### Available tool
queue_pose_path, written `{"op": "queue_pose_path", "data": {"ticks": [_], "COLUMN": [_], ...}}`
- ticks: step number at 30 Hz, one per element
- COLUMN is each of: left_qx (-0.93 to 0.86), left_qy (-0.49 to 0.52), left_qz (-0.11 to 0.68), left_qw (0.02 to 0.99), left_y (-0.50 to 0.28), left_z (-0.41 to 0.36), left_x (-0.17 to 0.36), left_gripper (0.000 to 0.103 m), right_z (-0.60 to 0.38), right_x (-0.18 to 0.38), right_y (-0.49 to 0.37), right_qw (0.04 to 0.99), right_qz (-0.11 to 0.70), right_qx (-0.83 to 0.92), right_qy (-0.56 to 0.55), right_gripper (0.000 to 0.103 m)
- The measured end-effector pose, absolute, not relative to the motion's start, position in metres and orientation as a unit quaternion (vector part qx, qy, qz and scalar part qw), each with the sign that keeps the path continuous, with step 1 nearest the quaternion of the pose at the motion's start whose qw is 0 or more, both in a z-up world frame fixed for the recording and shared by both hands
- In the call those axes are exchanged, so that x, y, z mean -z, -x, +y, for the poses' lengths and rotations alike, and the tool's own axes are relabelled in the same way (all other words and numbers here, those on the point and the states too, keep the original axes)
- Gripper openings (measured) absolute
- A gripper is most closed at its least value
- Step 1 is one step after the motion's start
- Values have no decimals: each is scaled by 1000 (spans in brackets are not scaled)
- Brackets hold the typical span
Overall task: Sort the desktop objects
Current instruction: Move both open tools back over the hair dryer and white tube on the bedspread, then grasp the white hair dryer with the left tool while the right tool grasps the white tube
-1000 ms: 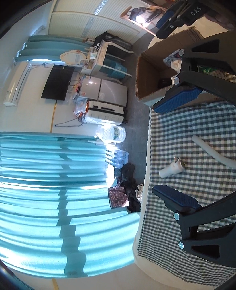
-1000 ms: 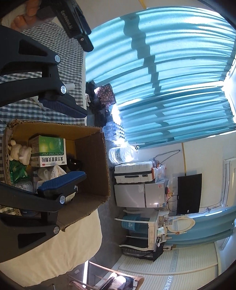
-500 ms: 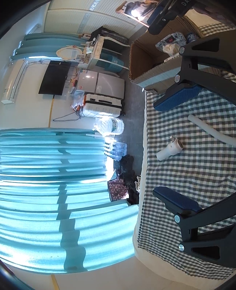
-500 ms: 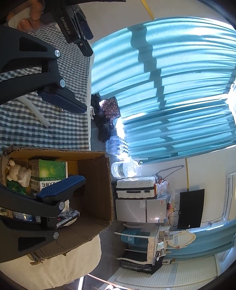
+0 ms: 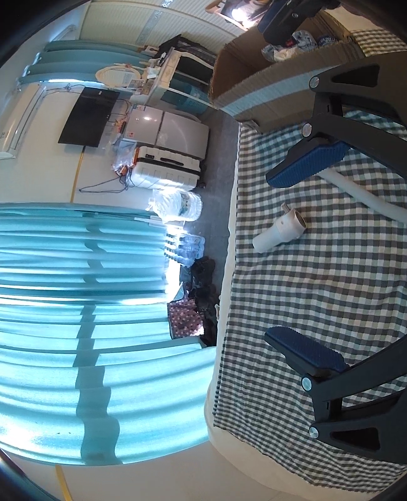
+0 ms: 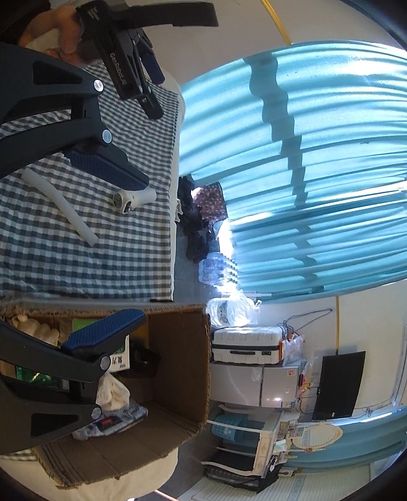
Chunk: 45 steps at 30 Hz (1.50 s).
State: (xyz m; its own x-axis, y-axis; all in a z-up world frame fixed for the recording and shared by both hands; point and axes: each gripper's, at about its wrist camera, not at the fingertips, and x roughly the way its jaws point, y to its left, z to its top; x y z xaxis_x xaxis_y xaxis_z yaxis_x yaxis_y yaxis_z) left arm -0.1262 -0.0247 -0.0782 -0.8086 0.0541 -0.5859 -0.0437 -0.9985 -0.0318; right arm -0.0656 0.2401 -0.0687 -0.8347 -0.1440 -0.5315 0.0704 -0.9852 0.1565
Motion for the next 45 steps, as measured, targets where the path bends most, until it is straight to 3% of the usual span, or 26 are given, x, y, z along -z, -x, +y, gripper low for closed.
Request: {"op": "queue_pose_path", "data": {"ticks": [21,25,35,45], "left_qx": [-930,-923,-904,-852], "left_qy": [353,367,395,497], "left_qz": [34,37,78,102], "left_qw": [93,114,143,131], "left_y": [205,222,258,286], "left_z": [-13,-10,28,60], "left_x": [141,164,198,251], "left_gripper": [93,94,94,98], "right_z": [214,205,190,187], "right_x": [99,107,142,189], "right_y": [104,113,139,146], "right_qw": [30,22,24,40], "right_qz": [-55,-43,-40,-20], "right_qx": [940,938,914,885], "right_qy": [-334,-343,-403,-463], "right_gripper": [80,88,88,87]}}
